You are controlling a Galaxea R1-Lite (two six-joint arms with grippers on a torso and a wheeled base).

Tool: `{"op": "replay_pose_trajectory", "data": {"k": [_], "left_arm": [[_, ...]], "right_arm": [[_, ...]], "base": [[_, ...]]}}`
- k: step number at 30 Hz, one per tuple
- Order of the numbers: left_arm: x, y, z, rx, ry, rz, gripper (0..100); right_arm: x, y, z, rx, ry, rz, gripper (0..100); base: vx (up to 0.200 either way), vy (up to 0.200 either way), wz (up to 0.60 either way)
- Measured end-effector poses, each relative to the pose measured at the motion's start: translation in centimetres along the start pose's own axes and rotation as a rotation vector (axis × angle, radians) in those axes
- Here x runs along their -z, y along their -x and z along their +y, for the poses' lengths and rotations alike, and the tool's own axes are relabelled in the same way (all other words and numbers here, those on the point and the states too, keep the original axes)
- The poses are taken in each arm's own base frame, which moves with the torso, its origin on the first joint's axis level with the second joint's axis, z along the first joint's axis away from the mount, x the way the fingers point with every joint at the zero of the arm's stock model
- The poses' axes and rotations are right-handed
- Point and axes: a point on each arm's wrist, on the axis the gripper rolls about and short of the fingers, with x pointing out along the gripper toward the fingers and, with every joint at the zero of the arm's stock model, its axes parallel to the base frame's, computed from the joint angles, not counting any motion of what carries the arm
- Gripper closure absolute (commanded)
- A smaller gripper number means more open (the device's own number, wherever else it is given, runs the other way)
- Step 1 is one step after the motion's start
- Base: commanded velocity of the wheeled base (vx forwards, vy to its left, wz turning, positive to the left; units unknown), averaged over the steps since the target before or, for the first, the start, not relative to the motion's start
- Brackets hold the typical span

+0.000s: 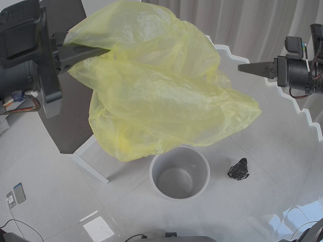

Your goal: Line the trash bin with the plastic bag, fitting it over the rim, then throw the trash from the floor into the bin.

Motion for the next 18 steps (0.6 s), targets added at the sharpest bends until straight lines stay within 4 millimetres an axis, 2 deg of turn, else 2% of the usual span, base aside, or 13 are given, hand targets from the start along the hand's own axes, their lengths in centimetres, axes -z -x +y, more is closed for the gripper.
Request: {"op": "replay_pose_trajectory", "data": {"k": [6, 18], "left_arm": [[-0.2, -0.2, 0.0, 0.000, 0.001, -0.009, 100], [-1.4, -0.6, 0.4, -0.020, 0.005, -0.058, 100]], "right_arm": [[1.5, -1.1, 0.8, -0.044, -0.043, 0.084, 0], [3.3, -1.8, 0.7, -0.047, -0.047, 0.161, 0]], "base": [[0.000, 0.000, 0.00], [0.000, 0.000, 0.00]]}}
